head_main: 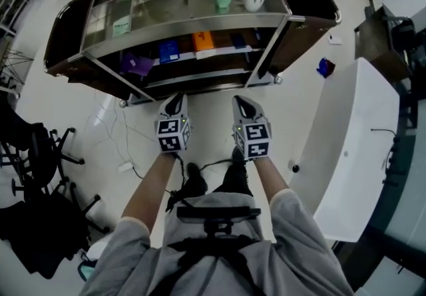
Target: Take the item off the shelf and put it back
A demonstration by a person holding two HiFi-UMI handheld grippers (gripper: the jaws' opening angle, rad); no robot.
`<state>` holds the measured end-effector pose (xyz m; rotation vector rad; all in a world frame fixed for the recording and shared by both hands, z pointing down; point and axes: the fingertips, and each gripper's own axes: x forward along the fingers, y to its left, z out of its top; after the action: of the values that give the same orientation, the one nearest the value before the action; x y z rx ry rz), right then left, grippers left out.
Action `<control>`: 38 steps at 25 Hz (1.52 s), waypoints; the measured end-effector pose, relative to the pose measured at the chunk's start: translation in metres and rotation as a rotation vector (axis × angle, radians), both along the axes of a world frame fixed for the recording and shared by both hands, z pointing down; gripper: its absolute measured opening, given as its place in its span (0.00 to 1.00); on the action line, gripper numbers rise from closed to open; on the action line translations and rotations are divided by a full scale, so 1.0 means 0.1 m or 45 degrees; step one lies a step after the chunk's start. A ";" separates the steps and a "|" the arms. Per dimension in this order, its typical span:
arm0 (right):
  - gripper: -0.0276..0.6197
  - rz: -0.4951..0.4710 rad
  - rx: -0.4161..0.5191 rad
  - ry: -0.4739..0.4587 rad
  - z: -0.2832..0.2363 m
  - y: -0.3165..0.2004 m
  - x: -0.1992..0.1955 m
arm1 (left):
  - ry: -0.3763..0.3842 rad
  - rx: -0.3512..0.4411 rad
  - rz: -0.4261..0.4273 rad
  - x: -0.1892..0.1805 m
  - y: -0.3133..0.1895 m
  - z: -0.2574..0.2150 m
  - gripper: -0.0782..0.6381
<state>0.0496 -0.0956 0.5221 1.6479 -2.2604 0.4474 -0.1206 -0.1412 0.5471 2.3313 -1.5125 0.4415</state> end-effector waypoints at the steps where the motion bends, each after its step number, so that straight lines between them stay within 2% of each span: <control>1: 0.06 -0.002 -0.007 0.000 0.01 -0.08 0.04 | -0.004 -0.008 -0.005 0.07 -0.08 0.04 0.18; 4: 0.06 -0.021 -0.011 -0.001 0.04 -0.33 0.15 | 0.015 -0.021 -0.020 0.29 -0.34 0.17 0.27; 11: 0.06 -0.061 -0.050 -0.009 0.28 -0.81 0.32 | -0.006 -0.038 -0.059 0.74 -0.92 0.56 0.60; 17: 0.06 -0.102 -0.084 0.001 0.54 -1.11 0.43 | -0.041 -0.047 -0.118 0.93 -1.37 0.88 0.77; 22: 0.06 -0.124 -0.082 0.025 0.69 -1.33 0.55 | -0.043 -0.045 -0.153 1.03 -1.74 1.06 0.82; 27: 0.06 -0.125 -0.071 0.022 0.82 -1.53 0.62 | -0.087 -0.030 -0.178 1.05 -2.11 1.16 0.87; 38: 0.06 -0.129 -0.106 0.014 1.02 -1.61 0.75 | -0.128 -0.077 -0.203 1.08 -2.50 1.45 0.90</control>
<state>0.1244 -0.2570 0.6240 1.4840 -2.2727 0.4989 -0.0128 -0.3915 0.6919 2.1514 -1.6921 0.5624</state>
